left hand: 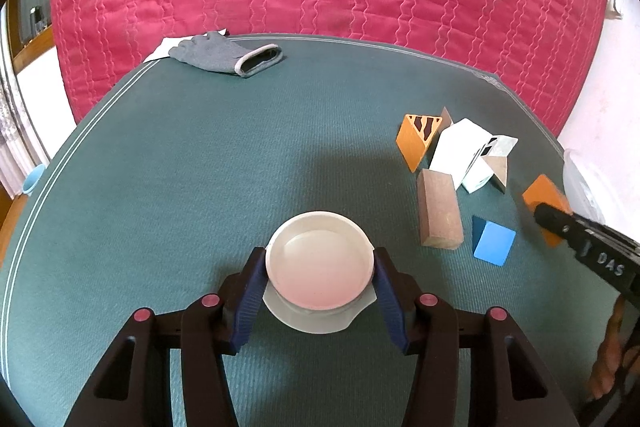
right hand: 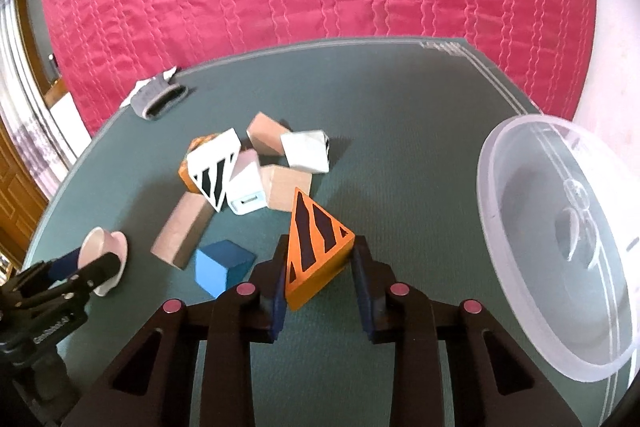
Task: Organize rigid objects
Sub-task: 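Grasp the orange striped triangle block with the right gripper while the left gripper holds the bowl, then carry the orange triangle and the bowl into the clear tub and release both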
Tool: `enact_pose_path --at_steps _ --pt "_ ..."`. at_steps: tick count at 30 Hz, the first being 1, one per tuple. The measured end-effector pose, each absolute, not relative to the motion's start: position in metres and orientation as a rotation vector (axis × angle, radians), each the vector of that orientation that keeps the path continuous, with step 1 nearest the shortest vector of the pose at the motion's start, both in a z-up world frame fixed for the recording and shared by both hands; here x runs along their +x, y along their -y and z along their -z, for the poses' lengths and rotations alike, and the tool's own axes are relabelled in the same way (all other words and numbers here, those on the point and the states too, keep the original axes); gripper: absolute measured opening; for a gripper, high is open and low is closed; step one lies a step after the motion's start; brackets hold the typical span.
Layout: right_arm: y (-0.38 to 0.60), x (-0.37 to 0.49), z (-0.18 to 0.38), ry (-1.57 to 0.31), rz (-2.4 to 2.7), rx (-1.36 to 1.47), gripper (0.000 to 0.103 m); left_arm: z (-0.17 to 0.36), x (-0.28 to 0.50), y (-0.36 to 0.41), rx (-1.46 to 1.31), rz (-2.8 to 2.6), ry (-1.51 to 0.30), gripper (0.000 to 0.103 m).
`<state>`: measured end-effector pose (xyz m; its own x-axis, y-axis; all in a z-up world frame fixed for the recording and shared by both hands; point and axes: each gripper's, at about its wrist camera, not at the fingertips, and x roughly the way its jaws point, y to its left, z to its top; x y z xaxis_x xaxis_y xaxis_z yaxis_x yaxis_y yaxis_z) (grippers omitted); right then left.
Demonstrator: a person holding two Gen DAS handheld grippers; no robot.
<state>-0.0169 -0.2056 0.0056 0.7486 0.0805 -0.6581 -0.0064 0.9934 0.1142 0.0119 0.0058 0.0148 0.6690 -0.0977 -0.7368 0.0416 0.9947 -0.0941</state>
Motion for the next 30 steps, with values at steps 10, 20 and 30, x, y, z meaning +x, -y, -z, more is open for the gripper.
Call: enact_pose_path --at_steps 10,20,30 --pt "0.241 -0.049 -0.026 -0.645 0.002 0.157 0.03 -0.028 0.007 0.003 -0.039 0.072 -0.814 0.055" --pt "0.31 -0.075 -0.035 -0.587 0.176 0.221 0.03 -0.041 0.005 0.034 0.013 0.113 -0.794 0.055" --pt "0.368 -0.093 -0.018 -0.603 0.352 0.301 0.034 -0.055 0.008 0.08 0.069 0.202 -0.774 0.055"
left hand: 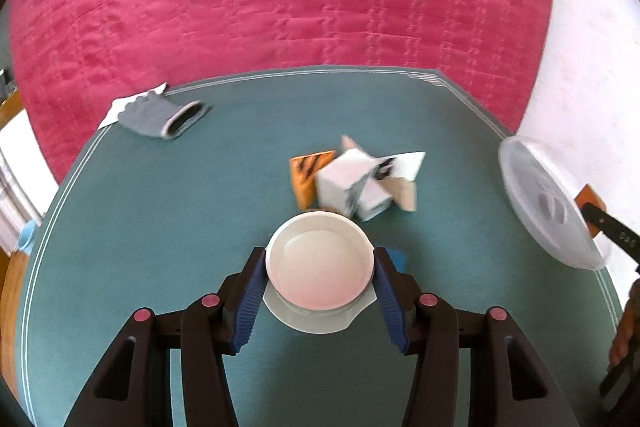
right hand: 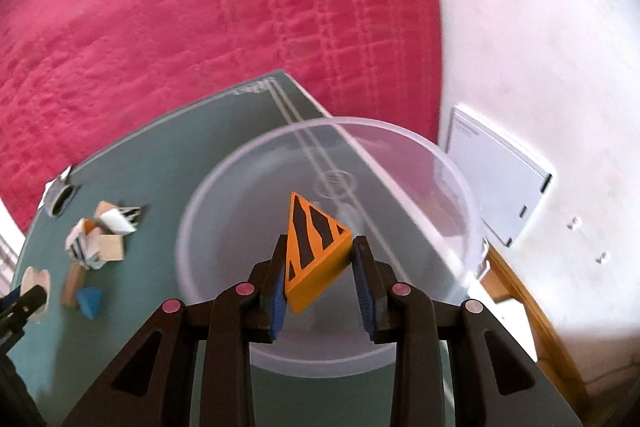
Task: Organize rigid objects
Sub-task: 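Carry the orange triangle and the bowl into the clear tub and release both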
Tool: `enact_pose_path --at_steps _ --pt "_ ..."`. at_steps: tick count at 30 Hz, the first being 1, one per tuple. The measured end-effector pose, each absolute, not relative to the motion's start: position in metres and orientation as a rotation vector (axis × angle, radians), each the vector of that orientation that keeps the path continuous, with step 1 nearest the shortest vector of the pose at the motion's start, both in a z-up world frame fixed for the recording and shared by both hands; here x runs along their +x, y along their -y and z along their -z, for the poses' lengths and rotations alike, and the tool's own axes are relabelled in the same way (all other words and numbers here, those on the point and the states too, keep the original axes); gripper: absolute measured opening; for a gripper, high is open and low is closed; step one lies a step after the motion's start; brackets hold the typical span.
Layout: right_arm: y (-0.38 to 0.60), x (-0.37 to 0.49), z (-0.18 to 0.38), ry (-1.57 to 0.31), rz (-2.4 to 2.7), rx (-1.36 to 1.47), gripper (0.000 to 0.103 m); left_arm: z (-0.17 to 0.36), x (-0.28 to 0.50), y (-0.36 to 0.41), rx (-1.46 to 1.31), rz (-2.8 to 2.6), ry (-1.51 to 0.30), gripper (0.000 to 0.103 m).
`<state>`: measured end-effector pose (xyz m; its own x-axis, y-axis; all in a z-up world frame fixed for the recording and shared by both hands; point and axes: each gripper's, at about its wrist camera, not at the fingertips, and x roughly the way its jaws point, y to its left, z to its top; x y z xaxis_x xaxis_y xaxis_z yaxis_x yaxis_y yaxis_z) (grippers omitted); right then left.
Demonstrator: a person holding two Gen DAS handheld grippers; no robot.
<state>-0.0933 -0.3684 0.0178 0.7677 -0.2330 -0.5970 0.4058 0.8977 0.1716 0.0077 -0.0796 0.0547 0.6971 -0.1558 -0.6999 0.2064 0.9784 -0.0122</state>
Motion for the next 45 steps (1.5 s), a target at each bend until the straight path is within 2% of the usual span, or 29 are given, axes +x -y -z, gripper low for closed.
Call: enact_pose_path --at_steps 3,12,28,30,31,32,36,45 --pt "0.377 -0.098 -0.012 -0.597 0.373 0.332 0.046 -0.059 0.01 0.096 0.097 0.238 -0.768 0.055" --pt "0.39 -0.11 -0.016 -0.528 0.44 0.37 0.046 -0.075 0.012 0.157 0.151 0.394 -0.727 0.055" --pt "0.416 -0.121 -0.016 -0.479 0.569 0.463 0.046 -0.07 0.024 0.263 0.166 0.68 -0.734 0.055" --pt "0.416 -0.121 -0.016 -0.479 0.571 0.463 0.047 -0.068 0.025 0.269 0.154 0.699 -0.731 0.063" --pt "0.416 -0.121 -0.016 -0.476 0.573 0.461 0.047 -0.067 0.026 0.271 0.151 0.702 -0.73 0.078" --pt "0.416 -0.122 -0.016 -0.473 0.576 0.461 0.047 -0.065 0.028 0.273 0.15 0.699 -0.725 0.086" --pt "0.416 -0.122 -0.016 -0.464 0.582 0.465 0.05 -0.061 0.033 0.263 0.152 0.656 -0.726 0.088" --pt "0.401 -0.12 -0.02 -0.458 0.552 0.408 0.05 -0.065 0.046 0.221 0.127 0.493 -0.722 0.092"
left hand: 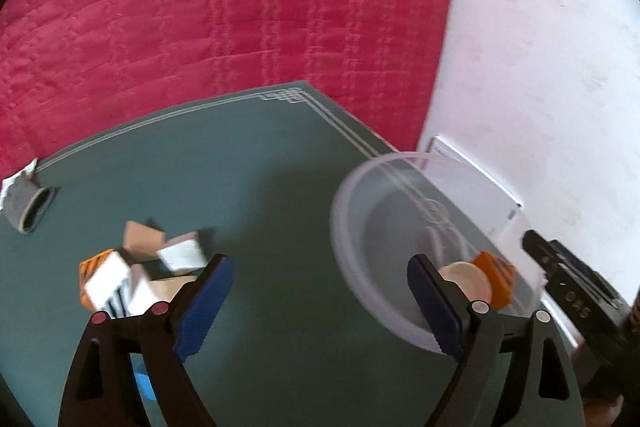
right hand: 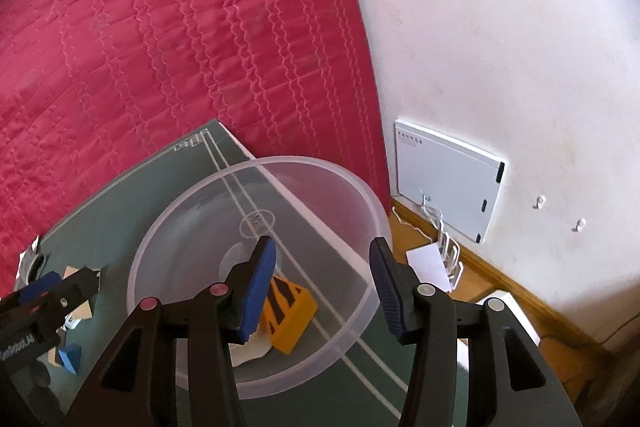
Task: Organize rigid objects
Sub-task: 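Carry the orange triangle and the bowl into the clear tub and release both, then grasp the tan wooden bar with the left gripper while the right grasps the blue wedge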
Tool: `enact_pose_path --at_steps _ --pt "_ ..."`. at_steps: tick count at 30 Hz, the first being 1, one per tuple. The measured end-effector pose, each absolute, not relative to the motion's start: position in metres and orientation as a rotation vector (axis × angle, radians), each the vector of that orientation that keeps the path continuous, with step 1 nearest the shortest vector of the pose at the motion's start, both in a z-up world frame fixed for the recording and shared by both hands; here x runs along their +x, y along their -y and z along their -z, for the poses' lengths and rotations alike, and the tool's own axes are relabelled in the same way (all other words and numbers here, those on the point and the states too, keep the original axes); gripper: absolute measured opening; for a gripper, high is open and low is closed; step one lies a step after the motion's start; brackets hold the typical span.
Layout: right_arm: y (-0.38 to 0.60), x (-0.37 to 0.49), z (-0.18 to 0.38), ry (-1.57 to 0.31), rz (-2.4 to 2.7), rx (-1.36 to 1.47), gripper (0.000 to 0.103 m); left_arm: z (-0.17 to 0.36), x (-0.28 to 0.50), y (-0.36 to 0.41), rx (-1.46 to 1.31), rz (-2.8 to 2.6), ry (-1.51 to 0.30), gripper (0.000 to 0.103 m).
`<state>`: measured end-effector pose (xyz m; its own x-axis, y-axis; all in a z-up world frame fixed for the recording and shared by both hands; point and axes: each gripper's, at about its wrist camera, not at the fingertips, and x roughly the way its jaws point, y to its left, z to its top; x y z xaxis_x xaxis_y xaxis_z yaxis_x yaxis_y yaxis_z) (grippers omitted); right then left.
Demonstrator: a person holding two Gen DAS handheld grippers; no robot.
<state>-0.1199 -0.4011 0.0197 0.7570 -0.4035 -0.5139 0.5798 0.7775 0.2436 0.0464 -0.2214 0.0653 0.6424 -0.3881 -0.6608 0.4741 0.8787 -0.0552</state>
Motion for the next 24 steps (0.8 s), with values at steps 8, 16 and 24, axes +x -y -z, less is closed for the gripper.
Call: enact_pose_path --at_steps 8,16,24 --pt "0.376 -0.117 -0.025 -0.458 0.479 0.347 0.051 -0.064 0.045 0.184 0.122 0.39 -0.709 0.095" --pt "0.346 -0.112 -0.026 -0.475 0.378 0.289 0.052 -0.06 0.051 0.13 0.106 0.248 -0.718 0.095" --pt "0.318 -0.112 -0.026 -0.494 0.297 0.25 0.052 -0.05 0.052 0.08 0.067 0.149 -0.759 0.096"
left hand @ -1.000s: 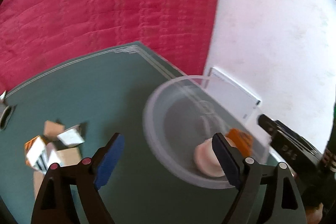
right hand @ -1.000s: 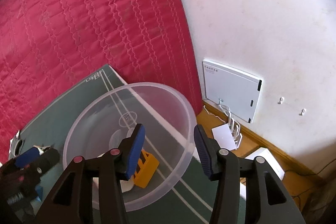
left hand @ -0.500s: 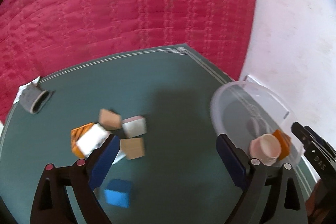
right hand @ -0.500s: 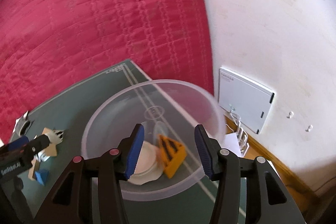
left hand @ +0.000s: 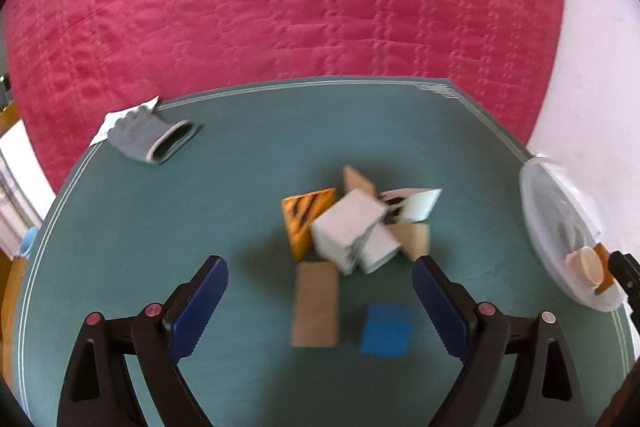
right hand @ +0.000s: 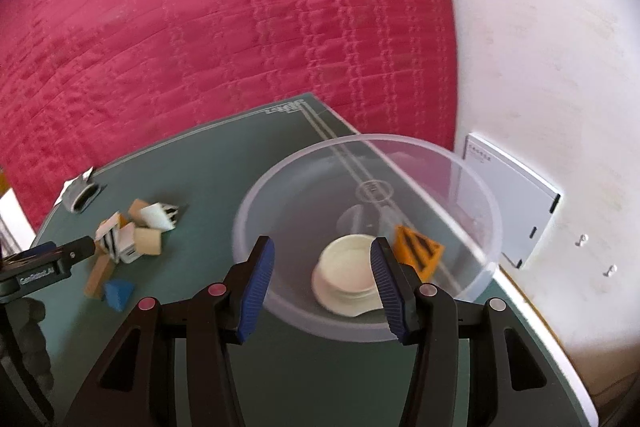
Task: Organize rigid objects
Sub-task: 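Grasp the tan wooden bar with the left gripper while the right grasps the blue wedge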
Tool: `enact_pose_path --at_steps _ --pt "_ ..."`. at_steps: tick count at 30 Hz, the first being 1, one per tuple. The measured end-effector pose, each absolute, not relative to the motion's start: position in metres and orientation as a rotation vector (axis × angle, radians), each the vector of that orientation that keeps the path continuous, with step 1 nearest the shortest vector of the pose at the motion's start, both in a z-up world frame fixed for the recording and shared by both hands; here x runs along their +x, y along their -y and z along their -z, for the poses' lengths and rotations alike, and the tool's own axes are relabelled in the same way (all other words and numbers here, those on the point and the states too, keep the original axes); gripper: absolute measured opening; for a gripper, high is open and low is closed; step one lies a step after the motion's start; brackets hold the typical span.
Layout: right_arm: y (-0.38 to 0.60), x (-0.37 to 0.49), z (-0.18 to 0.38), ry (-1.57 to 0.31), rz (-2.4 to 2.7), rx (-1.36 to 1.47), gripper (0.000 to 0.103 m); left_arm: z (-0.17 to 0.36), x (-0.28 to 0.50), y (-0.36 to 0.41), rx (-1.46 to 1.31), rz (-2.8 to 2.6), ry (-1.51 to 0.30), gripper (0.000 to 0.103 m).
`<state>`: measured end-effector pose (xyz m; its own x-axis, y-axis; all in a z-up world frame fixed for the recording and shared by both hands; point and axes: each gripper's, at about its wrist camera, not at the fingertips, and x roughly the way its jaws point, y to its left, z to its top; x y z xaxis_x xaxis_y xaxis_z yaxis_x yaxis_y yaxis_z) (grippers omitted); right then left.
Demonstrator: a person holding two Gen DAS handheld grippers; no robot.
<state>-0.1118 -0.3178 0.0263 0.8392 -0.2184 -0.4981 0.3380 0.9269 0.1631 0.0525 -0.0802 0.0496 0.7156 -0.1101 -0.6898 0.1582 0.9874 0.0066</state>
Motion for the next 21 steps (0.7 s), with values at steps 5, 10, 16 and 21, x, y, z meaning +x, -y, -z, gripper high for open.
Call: enact_pose_path --at_steps 5,10,16,21 --pt "0.297 -0.11 -0.026 -0.51 0.229 0.222 0.055 -0.039 0.054 0.064 0.066 0.111 -0.786 0.096" --pt "0.274 -0.11 -0.027 -0.511 0.174 0.17 0.055 -0.028 0.058 0.058 0.066 0.087 -0.817 0.096" --pt "0.254 -0.103 -0.023 -0.541 0.114 0.145 0.055 -0.017 0.064 0.066 0.09 0.113 -0.851 0.096" --pt "0.242 -0.097 -0.016 -0.591 0.051 0.14 0.055 -0.008 0.072 0.064 0.085 0.112 -0.881 0.095"
